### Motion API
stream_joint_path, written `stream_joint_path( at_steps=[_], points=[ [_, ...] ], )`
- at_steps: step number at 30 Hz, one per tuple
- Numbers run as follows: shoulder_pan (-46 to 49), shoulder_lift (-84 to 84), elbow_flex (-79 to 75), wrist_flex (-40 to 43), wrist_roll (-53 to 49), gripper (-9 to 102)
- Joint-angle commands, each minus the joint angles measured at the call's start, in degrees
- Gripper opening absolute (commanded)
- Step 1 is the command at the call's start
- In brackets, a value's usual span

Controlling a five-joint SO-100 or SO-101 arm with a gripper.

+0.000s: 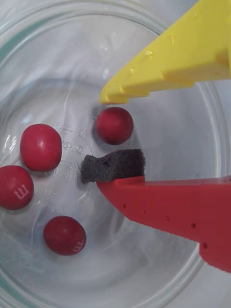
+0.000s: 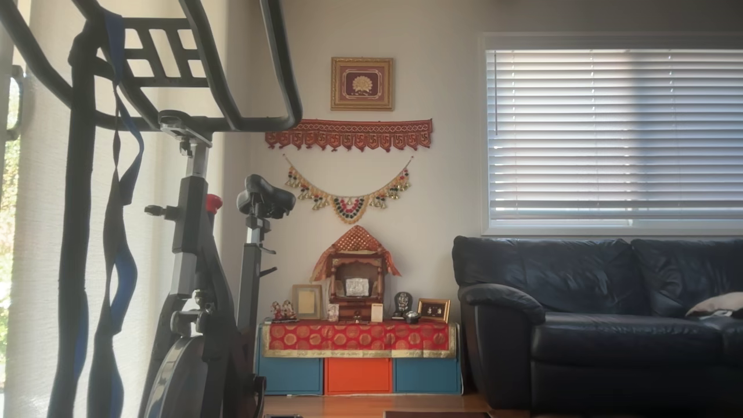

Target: Sort medicines into box.

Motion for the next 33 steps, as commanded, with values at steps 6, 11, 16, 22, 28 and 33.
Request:
stream_joint_path(
  at_steps=[6, 11, 16, 22, 28, 33],
  points=[
    [-2.2, 2.5, -2.7, 0.2, 0.5, 19],
    [-2.6, 2.9, -3.3, 0.7, 0.4, 19],
    [-3.2, 2.6, -4.2, 0.9, 1.0, 19],
    [-2.9, 0.3, -7.0, 2.4, 1.1, 19],
    [-3.3, 0.5, -7.0, 2.8, 1.1, 19],
    [-3.9, 0.1, -6.6, 2.6, 0.8, 19]
  ],
)
